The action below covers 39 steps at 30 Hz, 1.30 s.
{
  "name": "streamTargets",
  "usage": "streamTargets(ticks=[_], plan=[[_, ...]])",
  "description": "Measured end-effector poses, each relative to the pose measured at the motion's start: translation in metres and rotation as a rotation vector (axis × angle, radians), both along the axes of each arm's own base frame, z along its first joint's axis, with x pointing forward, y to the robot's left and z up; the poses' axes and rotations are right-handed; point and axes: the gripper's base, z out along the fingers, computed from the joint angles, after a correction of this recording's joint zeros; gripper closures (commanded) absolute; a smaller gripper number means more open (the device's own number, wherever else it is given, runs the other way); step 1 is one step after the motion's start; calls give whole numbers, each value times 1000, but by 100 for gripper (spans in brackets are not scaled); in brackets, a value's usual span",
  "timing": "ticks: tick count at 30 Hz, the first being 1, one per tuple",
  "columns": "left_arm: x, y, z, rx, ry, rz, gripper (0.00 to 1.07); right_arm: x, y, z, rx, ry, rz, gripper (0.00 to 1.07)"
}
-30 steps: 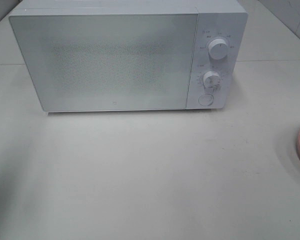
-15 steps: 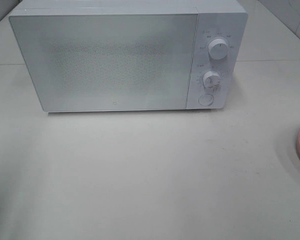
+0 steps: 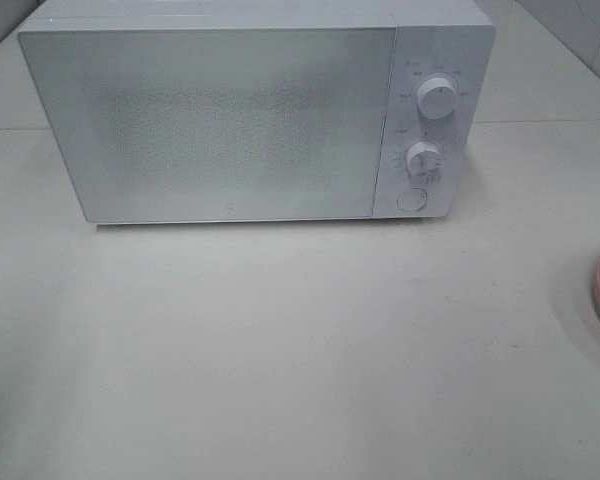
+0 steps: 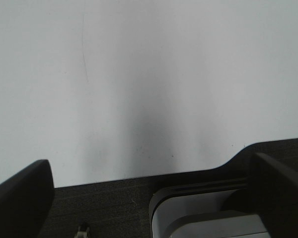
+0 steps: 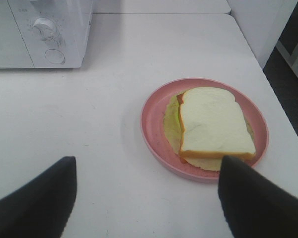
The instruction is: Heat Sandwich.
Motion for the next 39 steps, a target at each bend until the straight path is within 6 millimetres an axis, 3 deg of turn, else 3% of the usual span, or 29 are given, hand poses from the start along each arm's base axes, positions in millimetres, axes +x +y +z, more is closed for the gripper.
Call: streamTargets(ticks=[11, 25, 39], plan=[[-7, 0, 5, -2, -52, 0, 5, 0, 0, 0, 0, 0, 0, 31], [-63, 5, 26, -11, -439, 51, 5, 0, 0, 0, 0, 0, 0, 31], [-94, 5, 29, -17, -641, 50, 5, 0, 0, 0, 0, 0, 0, 31]])
